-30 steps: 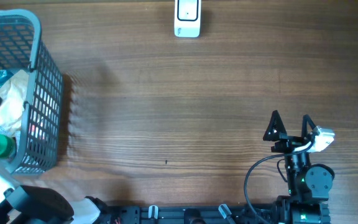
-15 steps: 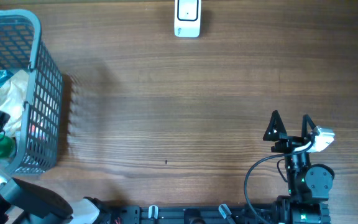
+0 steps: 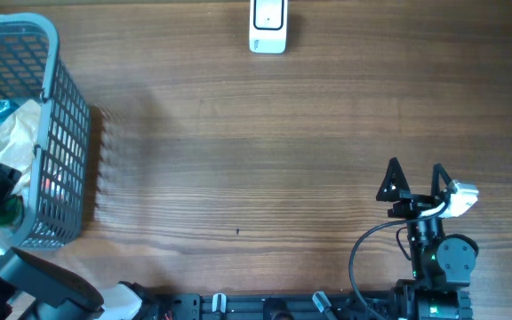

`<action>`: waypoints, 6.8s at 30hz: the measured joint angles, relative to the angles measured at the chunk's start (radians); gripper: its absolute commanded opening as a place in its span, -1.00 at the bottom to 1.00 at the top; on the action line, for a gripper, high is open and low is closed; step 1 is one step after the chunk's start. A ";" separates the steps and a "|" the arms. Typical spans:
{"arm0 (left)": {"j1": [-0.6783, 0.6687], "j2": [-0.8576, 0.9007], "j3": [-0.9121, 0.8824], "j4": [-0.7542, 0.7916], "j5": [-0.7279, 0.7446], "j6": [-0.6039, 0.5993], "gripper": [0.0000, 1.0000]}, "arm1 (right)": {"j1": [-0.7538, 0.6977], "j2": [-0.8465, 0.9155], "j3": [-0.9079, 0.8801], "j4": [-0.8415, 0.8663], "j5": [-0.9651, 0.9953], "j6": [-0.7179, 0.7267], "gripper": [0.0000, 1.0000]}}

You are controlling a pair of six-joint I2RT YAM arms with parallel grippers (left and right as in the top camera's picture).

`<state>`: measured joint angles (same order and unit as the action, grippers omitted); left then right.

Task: Scan the item barcode
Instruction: 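Move the left gripper over the basket and lower toward the green jar, then close the left gripper on the green-capped jar and lift it, then carry the green jar out and set it on the table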

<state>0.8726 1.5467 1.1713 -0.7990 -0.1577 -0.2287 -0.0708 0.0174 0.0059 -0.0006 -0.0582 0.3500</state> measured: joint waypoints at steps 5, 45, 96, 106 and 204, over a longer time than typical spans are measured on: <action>0.000 0.000 -0.030 0.094 0.000 -0.001 1.00 | 0.000 0.000 0.000 0.000 0.000 0.000 1.00; 0.000 0.145 -0.071 0.169 0.029 -0.096 0.50 | 0.000 0.000 0.000 0.000 0.000 0.000 1.00; 0.000 0.126 -0.073 0.179 0.052 -0.126 0.33 | 0.000 0.000 0.000 0.000 0.000 0.000 1.00; 0.000 0.124 -0.073 0.172 0.067 -0.140 0.27 | 0.000 0.000 0.000 0.000 0.000 0.000 1.00; -0.906 -0.237 -0.075 0.469 0.368 -0.294 0.35 | 0.000 0.000 0.000 0.000 0.000 0.000 1.00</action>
<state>-0.0338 1.3098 1.0966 -0.3302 0.2104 -0.5228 -0.0708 0.0174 0.0059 -0.0006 -0.0582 0.3496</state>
